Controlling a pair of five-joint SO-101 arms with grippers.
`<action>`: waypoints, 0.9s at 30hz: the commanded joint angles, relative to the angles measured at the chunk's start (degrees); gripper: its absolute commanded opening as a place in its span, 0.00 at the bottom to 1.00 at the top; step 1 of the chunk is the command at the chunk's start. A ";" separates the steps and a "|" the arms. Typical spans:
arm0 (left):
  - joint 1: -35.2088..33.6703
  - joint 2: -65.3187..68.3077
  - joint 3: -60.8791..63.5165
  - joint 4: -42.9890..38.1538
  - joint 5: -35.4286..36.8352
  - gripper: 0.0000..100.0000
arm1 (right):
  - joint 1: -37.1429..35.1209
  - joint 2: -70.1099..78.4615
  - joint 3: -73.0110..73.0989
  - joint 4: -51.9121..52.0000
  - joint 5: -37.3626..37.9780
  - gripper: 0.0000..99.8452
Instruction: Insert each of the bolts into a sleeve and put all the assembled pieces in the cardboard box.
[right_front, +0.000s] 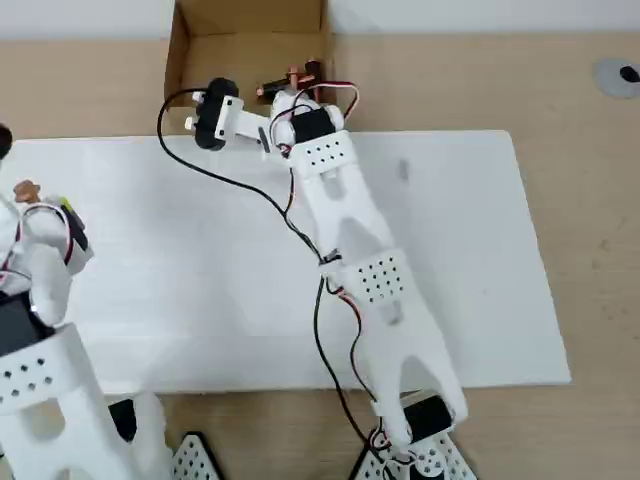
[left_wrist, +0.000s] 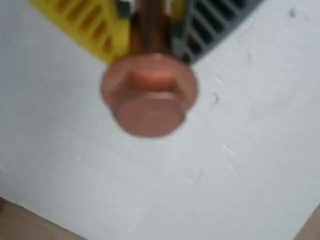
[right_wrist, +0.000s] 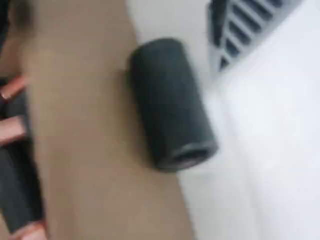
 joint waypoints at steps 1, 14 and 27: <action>-2.29 -1.80 0.18 -1.67 -0.53 0.01 | -2.07 -0.48 -3.21 3.60 0.18 0.32; -4.92 -1.80 0.26 -1.41 -0.53 0.01 | -1.98 5.23 -3.30 -2.55 0.18 0.32; -7.03 -1.89 0.26 -1.32 -0.53 0.01 | -2.07 5.32 -2.95 -1.76 2.64 0.32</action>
